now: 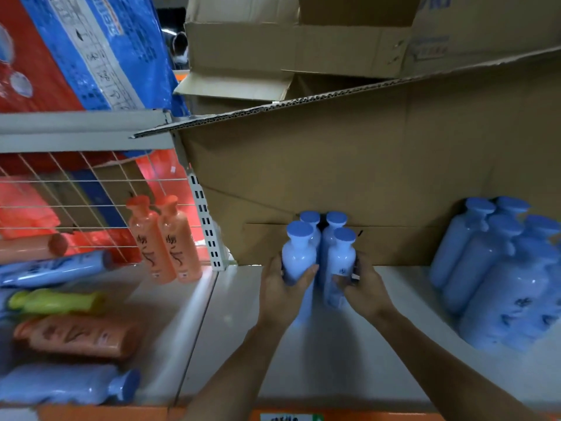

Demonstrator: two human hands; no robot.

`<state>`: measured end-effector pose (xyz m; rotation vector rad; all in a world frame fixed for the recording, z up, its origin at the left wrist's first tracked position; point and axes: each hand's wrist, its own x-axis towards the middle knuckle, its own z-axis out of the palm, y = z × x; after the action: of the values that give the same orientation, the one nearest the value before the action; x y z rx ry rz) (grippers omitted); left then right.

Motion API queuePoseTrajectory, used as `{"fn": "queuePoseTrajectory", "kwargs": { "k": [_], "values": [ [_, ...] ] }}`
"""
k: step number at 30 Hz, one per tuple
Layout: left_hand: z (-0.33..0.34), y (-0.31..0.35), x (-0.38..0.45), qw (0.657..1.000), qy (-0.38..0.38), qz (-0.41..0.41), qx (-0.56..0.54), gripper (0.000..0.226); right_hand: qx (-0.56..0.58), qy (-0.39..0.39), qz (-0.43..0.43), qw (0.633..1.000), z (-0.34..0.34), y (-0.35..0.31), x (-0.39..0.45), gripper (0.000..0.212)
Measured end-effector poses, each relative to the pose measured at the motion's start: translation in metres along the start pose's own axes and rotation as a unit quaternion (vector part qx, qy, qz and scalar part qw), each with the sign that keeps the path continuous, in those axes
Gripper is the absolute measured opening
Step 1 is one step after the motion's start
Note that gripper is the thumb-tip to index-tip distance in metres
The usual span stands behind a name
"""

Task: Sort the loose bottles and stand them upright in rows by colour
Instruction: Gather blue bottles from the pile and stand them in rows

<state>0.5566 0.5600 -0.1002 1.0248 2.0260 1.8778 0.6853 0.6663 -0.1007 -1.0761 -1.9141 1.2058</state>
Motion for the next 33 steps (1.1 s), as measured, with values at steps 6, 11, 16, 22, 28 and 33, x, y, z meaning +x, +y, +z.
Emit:
{"fn": "queuePoseTrajectory", "kwargs": {
  "k": [6, 11, 16, 22, 28, 33],
  "values": [
    [0.0, -0.008, 0.002, 1.0, -0.001, 0.008, -0.009, 0.043, -0.002, 0.041, -0.022, 0.999, 0.012, 0.001, 0.004, 0.059],
    [0.0, -0.008, 0.004, 1.0, -0.007, 0.013, 0.019, 0.043, 0.018, 0.027, -0.013, 0.999, 0.008, 0.005, 0.003, 0.05],
    [0.003, -0.005, 0.011, 0.998, -0.009, -0.004, 0.055, 0.055, -0.015, 0.045, -0.034, 0.998, 0.014, 0.005, 0.001, 0.065],
    [-0.002, -0.007, 0.014, 0.999, -0.011, -0.02, 0.049, 0.051, 0.017, 0.036, -0.025, 0.999, 0.008, 0.011, 0.002, 0.052],
    [-0.001, -0.004, 0.009, 0.999, -0.027, -0.015, 0.043, 0.047, -0.003, 0.059, -0.03, 0.998, 0.009, 0.01, 0.004, 0.06],
    [-0.004, -0.005, 0.006, 0.999, -0.031, -0.017, 0.019, 0.048, 0.019, 0.016, -0.011, 1.0, 0.004, 0.013, 0.002, 0.051]
  ]
}}
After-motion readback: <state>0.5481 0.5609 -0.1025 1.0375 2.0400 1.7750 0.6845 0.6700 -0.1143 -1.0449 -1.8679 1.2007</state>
